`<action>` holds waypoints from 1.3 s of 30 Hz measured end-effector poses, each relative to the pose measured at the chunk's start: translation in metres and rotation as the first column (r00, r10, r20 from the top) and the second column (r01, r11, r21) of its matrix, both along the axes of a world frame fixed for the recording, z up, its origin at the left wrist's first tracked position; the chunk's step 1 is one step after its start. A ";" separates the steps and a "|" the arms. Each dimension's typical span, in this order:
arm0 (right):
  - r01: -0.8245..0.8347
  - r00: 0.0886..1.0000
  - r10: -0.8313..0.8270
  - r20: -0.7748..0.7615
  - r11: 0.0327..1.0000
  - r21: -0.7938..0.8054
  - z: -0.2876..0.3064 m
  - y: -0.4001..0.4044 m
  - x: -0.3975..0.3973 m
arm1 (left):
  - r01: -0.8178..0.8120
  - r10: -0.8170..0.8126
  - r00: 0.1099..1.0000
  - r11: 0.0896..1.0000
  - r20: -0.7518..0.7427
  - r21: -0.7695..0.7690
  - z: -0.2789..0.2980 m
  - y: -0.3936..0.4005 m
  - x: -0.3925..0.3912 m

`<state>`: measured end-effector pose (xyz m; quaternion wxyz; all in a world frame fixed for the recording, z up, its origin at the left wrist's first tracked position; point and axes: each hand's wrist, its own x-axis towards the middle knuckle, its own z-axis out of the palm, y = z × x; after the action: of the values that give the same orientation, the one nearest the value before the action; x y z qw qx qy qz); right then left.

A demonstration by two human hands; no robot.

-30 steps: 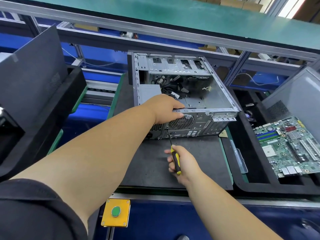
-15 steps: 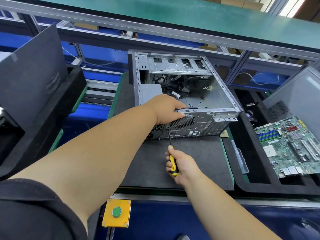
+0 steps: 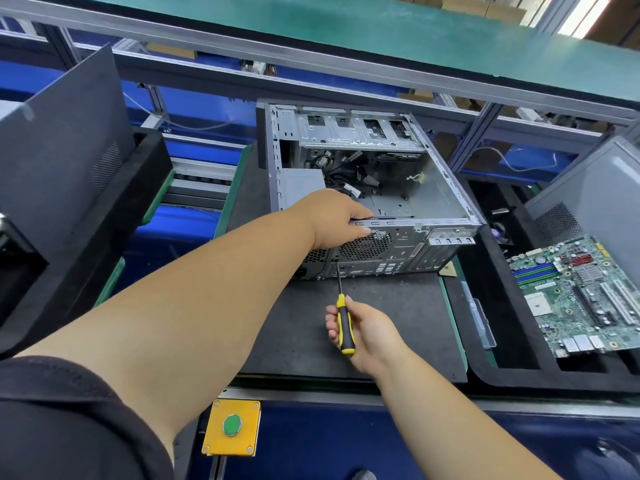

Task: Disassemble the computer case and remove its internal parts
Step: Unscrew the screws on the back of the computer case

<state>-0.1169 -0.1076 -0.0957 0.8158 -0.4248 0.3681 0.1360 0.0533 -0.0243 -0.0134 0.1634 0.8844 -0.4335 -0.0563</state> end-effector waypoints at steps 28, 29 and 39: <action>0.060 0.997 -0.061 -0.036 0.998 -0.031 0.003 0.000 0.000 | 0.005 -0.005 1.000 1.000 0.000 0.006 -0.002 0.000 0.003; 0.060 0.997 -0.062 -0.042 0.998 -0.035 0.002 0.000 -0.001 | 0.005 -0.005 1.000 1.000 -0.001 0.009 -0.001 0.000 0.002; 0.118 0.991 -0.121 -0.062 0.991 -0.056 -0.007 0.008 -0.004 | 0.002 -0.002 1.000 1.000 -0.003 0.011 0.002 0.001 -0.001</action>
<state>-0.1212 -0.1001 -0.1027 0.7987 -0.4185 0.4226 0.0911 0.0525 -0.0236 -0.0116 0.1591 0.8848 -0.4337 -0.0605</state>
